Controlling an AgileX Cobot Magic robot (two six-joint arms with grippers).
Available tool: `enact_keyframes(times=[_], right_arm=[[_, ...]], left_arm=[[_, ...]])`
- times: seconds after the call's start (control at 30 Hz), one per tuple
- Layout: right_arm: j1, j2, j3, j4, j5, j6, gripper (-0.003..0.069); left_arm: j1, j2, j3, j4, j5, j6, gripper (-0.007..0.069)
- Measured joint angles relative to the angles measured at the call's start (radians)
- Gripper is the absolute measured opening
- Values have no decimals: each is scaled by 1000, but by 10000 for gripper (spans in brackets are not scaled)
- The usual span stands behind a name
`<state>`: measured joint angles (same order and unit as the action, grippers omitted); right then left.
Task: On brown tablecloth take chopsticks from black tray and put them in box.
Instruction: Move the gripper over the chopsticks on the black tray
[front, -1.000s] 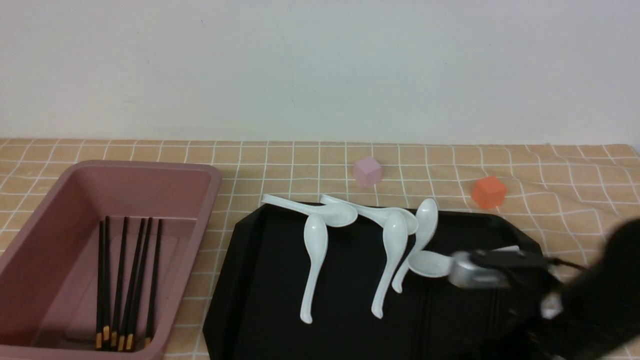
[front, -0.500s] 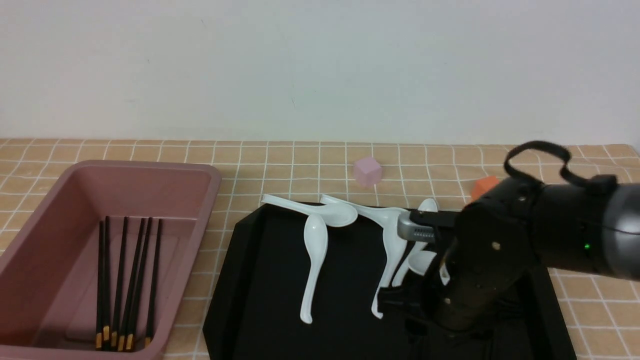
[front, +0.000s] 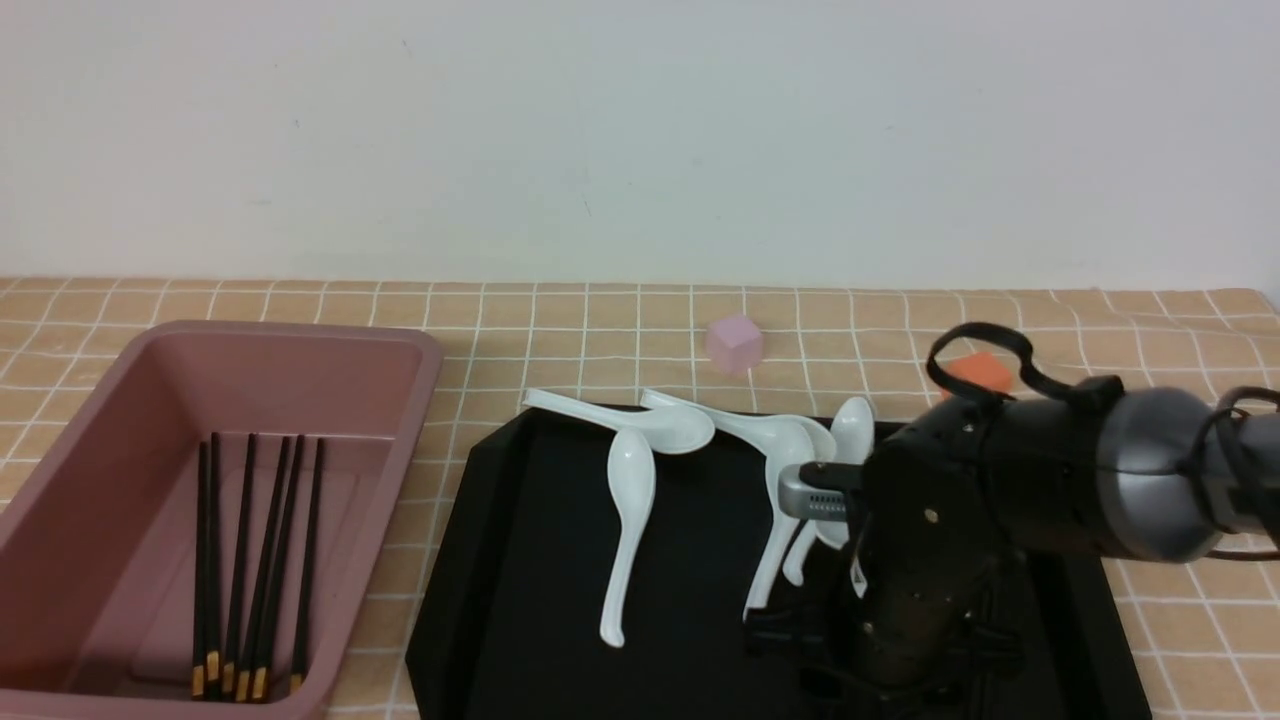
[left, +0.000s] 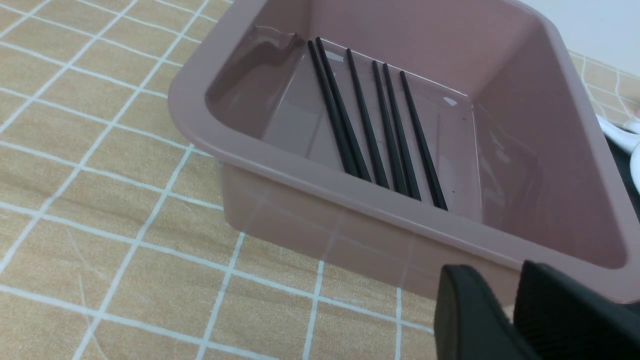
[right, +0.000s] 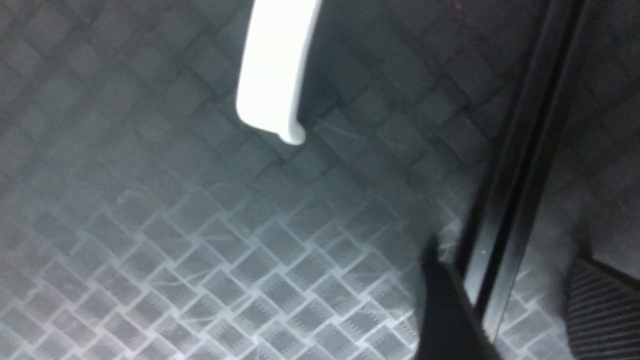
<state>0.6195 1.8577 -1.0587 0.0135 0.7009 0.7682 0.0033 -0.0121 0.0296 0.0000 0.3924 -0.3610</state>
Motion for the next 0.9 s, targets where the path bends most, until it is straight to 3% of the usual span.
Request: enact_keyframes(times=[0.3, 0.53, 0.9], right_arm=[[-1, 2, -3, -6, 37, -1, 113], [-1, -24, -1, 4, 87, -40, 113], [0, -254, 12, 15, 305, -94, 113]], left_arm=[[0, 0, 0, 0, 0, 0, 180], [0, 0, 0, 0, 0, 0, 180], [0, 0, 0, 0, 0, 0, 187]])
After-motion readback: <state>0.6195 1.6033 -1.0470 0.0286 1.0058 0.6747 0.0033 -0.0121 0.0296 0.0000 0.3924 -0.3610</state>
